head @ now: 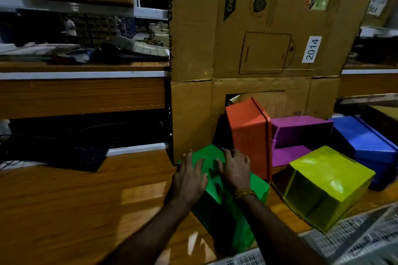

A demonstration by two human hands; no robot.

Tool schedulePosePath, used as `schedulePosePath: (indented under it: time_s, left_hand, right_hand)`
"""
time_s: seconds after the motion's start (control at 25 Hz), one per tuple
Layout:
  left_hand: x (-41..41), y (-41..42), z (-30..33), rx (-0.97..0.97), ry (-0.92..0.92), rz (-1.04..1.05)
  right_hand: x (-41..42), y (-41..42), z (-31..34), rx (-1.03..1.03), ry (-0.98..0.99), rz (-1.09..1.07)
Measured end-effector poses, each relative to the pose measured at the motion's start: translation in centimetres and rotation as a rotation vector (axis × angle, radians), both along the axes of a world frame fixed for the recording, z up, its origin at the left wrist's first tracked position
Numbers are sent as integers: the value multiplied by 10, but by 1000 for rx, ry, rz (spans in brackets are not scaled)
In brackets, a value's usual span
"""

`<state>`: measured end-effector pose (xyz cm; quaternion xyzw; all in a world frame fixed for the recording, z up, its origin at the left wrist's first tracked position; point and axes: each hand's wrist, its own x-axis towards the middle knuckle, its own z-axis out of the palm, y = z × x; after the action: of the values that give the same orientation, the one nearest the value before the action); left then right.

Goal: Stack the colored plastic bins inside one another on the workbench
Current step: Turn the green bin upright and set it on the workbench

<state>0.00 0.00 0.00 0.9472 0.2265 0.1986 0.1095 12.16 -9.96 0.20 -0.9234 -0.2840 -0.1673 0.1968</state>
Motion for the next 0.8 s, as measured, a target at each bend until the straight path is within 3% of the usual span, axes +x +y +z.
schedulePosePath:
  time_s: [0.28, 0.68, 0.8]
  left_hand:
    - [8, -31, -41, -408, 183, 180]
    - [-10, -16, -31, -781, 29, 273]
    - [-35, -8, -19, -808, -73, 329]
  right_hand:
    - [21, -48, -34, -139, 209, -306]
    - [-6, -29, -36, -1, 490, -306]
    - [-34, -7, -27, 69, 521, -261]
